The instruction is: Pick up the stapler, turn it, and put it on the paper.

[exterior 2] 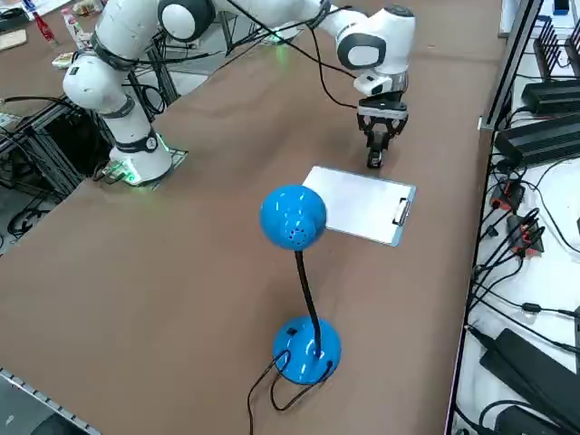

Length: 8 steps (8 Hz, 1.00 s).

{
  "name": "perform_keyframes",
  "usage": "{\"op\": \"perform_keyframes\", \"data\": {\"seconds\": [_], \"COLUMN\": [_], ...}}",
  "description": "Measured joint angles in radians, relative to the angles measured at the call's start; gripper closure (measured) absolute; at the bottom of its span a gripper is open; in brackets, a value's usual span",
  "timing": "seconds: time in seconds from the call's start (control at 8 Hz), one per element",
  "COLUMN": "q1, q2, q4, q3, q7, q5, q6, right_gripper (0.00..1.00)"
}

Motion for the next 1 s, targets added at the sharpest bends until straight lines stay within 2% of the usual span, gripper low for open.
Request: {"op": "perform_keyframes", "data": {"seconds": [0.38, 0.75, 1.0], "q1": [0.004, 0.001, -0.015], "q2": [-0.019, -0.126, -0.192], "q4": [0.027, 0.04, -0.004], "q3": [-0.002, -0.006, -0.009], "q7": [-0.062, -0.424, -0.783], "q5": [-0.092, -0.106, -0.105], "q6": [-0.014, -0.216, -0.269], "right_gripper": [0.59, 0.59, 0.59]}}
